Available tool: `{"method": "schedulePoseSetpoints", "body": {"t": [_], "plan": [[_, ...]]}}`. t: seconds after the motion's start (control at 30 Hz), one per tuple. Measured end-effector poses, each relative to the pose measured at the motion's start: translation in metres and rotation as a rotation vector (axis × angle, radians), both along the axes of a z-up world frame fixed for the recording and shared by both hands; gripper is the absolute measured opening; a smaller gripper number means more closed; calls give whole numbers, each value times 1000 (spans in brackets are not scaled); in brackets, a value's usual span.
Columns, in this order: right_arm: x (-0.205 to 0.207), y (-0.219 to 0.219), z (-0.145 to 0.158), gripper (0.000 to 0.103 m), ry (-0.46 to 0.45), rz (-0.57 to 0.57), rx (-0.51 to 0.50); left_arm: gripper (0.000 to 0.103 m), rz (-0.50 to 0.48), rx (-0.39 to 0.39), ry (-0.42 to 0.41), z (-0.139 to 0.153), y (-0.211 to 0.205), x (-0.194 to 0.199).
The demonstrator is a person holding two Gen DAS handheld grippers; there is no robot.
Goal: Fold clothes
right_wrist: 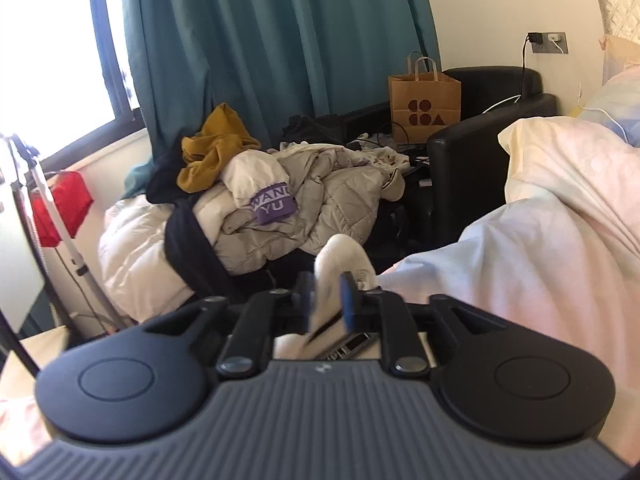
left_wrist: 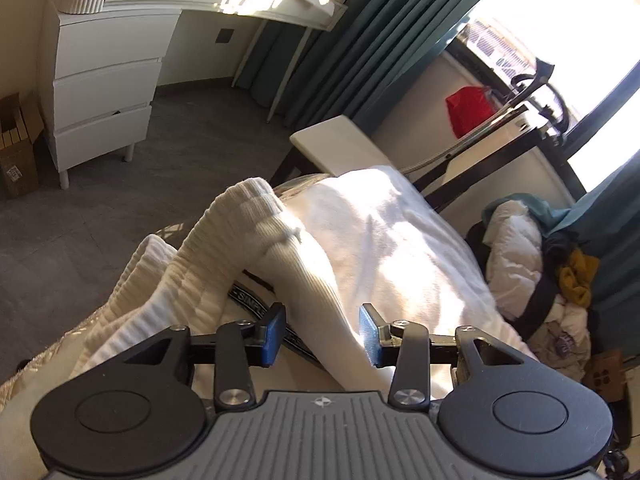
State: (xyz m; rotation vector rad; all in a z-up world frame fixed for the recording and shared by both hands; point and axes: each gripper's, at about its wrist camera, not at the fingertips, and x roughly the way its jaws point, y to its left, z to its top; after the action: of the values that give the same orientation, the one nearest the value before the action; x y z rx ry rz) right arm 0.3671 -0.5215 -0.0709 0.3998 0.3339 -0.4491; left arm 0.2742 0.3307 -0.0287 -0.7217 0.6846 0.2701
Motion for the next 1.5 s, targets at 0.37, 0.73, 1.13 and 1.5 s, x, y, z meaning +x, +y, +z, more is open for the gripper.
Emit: {"method": "schedulePoseSetpoints", "body": {"t": [0.37, 0.73, 1.13, 1.5], "plan": [[-164, -19, 7, 51, -141, -5, 298, 79, 63, -287, -156, -35, -55, -144], [-205, -40, -94, 51, -144, -13, 667, 76, 149, -574, -163, -125, -19, -126], [-118, -44, -115, 19, -251, 74, 537, 25, 211, -549, -301, -165, 2, -77], [-168, -21, -56, 12, -230, -42, 456, 13, 144, -442, -240, -111, 15, -90]]}}
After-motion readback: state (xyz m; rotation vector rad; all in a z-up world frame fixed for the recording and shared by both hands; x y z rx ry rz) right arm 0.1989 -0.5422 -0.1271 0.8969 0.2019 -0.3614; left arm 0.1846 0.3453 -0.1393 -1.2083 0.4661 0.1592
